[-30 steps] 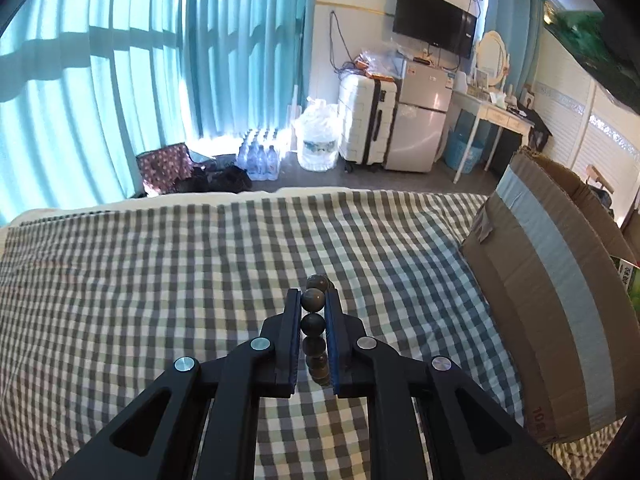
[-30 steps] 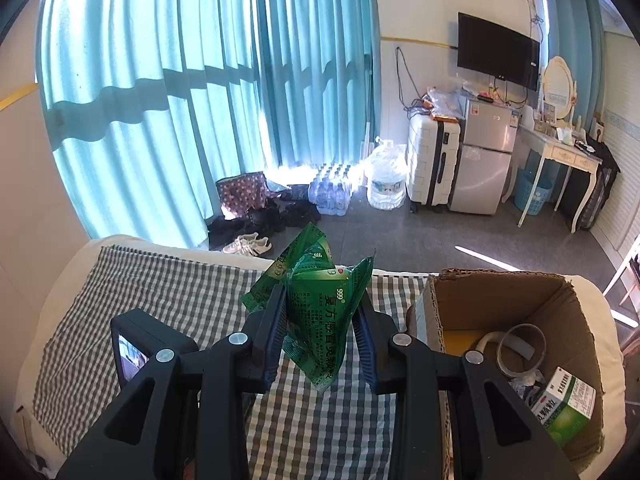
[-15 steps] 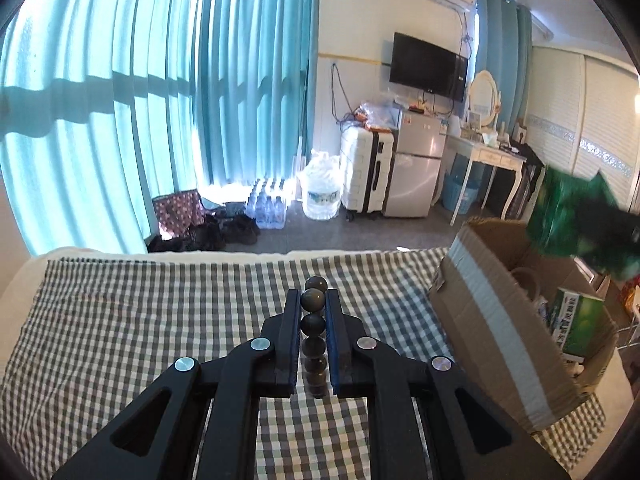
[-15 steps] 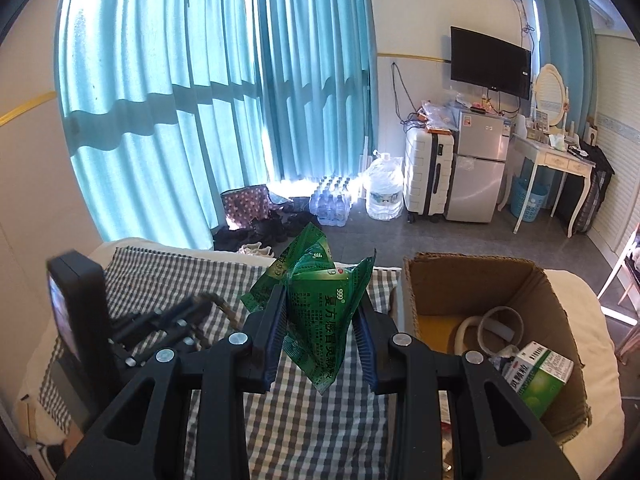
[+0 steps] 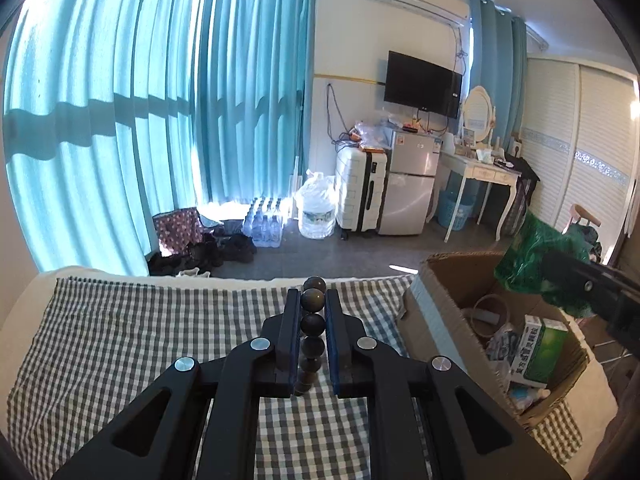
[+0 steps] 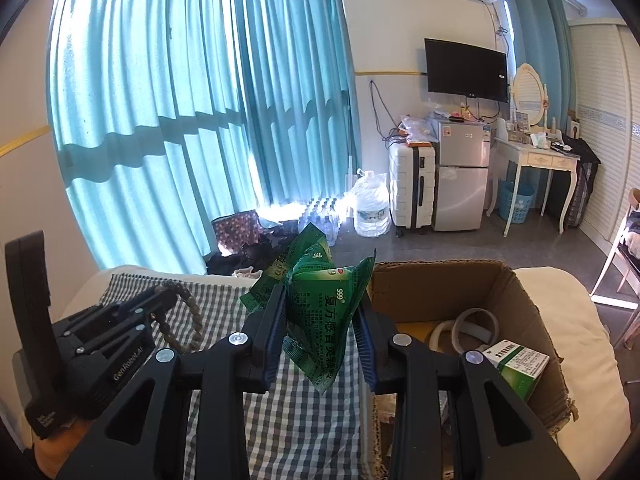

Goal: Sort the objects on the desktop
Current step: 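Carry the green packet and bead bracelet over the cardboard box with both grippers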

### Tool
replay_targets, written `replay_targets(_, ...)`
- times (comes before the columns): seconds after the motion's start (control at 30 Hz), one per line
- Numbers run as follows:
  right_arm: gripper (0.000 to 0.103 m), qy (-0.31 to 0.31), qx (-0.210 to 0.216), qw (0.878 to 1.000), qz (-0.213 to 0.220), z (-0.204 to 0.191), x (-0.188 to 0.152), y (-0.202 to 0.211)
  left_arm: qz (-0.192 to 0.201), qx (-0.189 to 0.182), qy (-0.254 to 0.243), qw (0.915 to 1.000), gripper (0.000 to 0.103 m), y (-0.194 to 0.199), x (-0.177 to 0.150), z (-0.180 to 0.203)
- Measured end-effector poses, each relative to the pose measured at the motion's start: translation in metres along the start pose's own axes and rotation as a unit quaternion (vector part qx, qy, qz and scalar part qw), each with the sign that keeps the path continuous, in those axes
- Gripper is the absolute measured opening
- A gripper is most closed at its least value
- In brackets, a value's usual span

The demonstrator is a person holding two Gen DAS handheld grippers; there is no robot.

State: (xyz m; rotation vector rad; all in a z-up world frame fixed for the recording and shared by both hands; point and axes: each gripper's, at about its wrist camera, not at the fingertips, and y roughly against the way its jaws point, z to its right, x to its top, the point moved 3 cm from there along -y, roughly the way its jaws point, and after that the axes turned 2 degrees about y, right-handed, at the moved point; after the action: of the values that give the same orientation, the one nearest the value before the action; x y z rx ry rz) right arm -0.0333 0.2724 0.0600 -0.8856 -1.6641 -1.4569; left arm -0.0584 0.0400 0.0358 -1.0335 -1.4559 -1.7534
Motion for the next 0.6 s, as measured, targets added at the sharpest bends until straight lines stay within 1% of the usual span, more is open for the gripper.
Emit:
replay_targets(0.1,0.032,-0.007,-0.006,1.0,0.007,0.014,0.0,0.008,0.009,-0.001,-0.003,1.0,0.011,0.006,0.01,0.01)
replay_targets(0.3,0.032,-0.03,-0.012,0.999,0.012,0.042,0.0,0.017,0.014,-0.009,-0.017,0.9997,0.011,0.014,0.027,0.033)
replay_targets(0.47,0.032,-0.032,-0.027,0.999,0.022,0.06,0.005,0.028,0.023,-0.016,-0.027,0.9992,0.011,0.019,0.04,0.06)
replay_targets(0.6,0.032,-0.041,-0.047,0.998,0.031,0.082,0.005,0.037,0.03,-0.033,-0.027,0.9986,0.011,0.021,0.051,0.08)
